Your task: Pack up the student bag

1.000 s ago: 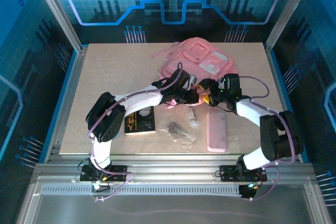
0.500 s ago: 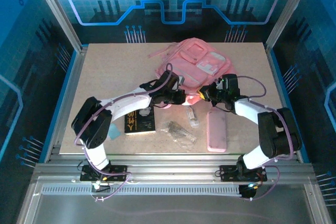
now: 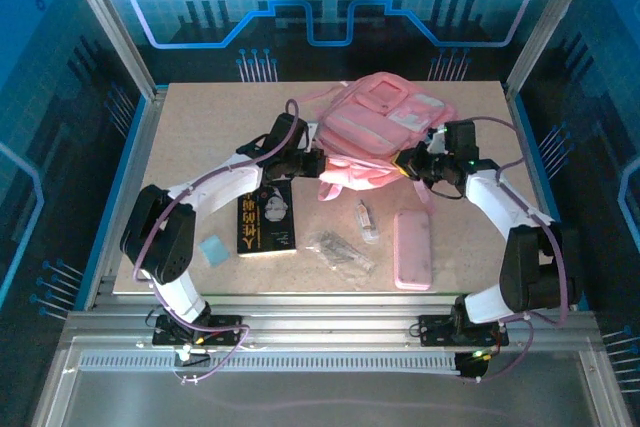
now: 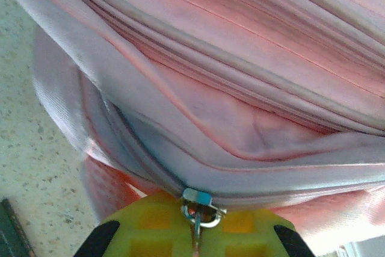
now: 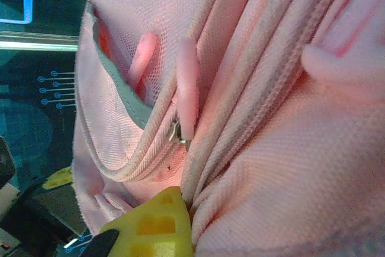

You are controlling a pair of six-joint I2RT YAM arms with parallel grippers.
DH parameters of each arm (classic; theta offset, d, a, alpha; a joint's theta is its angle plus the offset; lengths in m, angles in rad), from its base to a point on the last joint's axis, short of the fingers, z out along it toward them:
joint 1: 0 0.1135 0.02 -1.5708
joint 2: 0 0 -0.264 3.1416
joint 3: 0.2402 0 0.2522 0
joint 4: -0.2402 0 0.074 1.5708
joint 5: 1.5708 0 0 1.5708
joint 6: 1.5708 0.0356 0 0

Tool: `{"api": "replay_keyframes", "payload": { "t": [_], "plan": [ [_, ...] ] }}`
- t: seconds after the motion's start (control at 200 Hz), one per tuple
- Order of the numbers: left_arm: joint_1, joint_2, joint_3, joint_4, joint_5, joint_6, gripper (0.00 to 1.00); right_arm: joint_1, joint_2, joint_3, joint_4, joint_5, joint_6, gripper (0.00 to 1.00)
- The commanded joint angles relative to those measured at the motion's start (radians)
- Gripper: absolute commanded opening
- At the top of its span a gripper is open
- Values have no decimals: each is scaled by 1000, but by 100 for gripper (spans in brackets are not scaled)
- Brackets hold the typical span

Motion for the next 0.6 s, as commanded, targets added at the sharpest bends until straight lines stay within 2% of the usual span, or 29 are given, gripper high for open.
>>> {"api": "replay_keyframes", "payload": {
  "t": [0.0, 0.08, 0.235, 0.305, 0.41, 0.475, 0.535, 0.595],
  "plan": [
    [88, -34, 0, -74, -188, 34, 0, -77, -14, 29, -44, 61, -114, 0],
    [89, -30, -3, -86, -142, 35, 0, -77, 30, 67, -44, 50, -151, 0],
    [64, -77, -62, -50, 67, -29, 0, -76, 158, 207, -89, 0, -237, 0],
    [21, -124, -99, -32, 95, -62, 0, -71, 215, 279, -121, -10, -256, 0],
    [-71, -173, -127, -7, 81, -87, 0, -67, 293, 363, -139, 5, -243, 0],
    [-119, -164, -120, 28, 93, -108, 0, -68, 343, 421, -158, 11, -215, 14],
    [-143, -129, -91, 56, 111, -123, 0, -68, 375, 467, -179, -12, -193, 44],
    [-152, -76, -39, 69, 128, -133, 0, -65, 369, 480, -184, -16, -172, 60]
  ]
}}
